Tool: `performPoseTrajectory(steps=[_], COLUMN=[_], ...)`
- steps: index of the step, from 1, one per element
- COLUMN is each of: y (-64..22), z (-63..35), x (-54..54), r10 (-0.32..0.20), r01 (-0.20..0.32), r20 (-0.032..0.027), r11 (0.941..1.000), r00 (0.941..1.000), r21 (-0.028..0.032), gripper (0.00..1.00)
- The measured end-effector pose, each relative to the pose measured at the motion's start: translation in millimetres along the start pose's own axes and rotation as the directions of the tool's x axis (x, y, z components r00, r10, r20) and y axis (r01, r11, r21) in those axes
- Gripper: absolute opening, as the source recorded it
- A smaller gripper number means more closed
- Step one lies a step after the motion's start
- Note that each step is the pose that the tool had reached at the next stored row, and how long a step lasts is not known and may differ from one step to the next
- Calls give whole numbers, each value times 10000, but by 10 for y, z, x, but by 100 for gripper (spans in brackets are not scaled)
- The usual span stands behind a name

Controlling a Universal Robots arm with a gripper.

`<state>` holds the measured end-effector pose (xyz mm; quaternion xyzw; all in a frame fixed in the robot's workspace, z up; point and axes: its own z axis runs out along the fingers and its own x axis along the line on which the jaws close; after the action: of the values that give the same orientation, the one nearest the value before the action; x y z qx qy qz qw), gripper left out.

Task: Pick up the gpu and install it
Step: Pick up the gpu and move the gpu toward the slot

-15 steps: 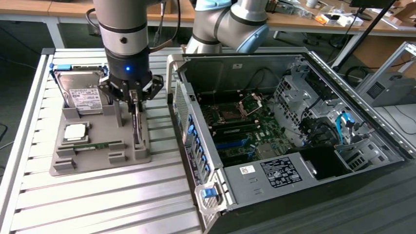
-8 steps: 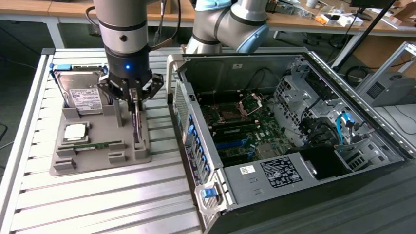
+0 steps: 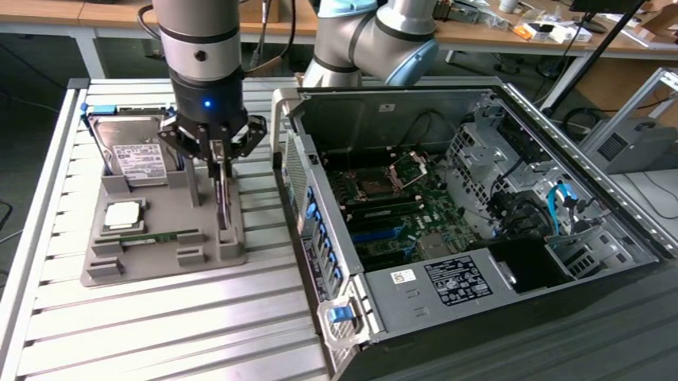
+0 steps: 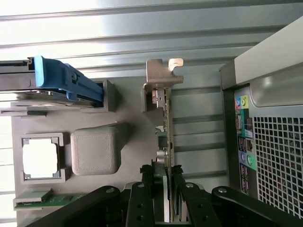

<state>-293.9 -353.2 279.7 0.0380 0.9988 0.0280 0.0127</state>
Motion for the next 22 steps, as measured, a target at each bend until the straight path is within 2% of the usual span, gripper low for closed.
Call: performPoseTrajectory(steps=[12,22], y=[6,15], z=[-112,-266], x=[-3,-6], r10=[0,1], r01=[0,-1], r20=[-3,-5], r11=[10000,10000], r00=[10000,10000], r21=[-28,-56], gripper=[27,27])
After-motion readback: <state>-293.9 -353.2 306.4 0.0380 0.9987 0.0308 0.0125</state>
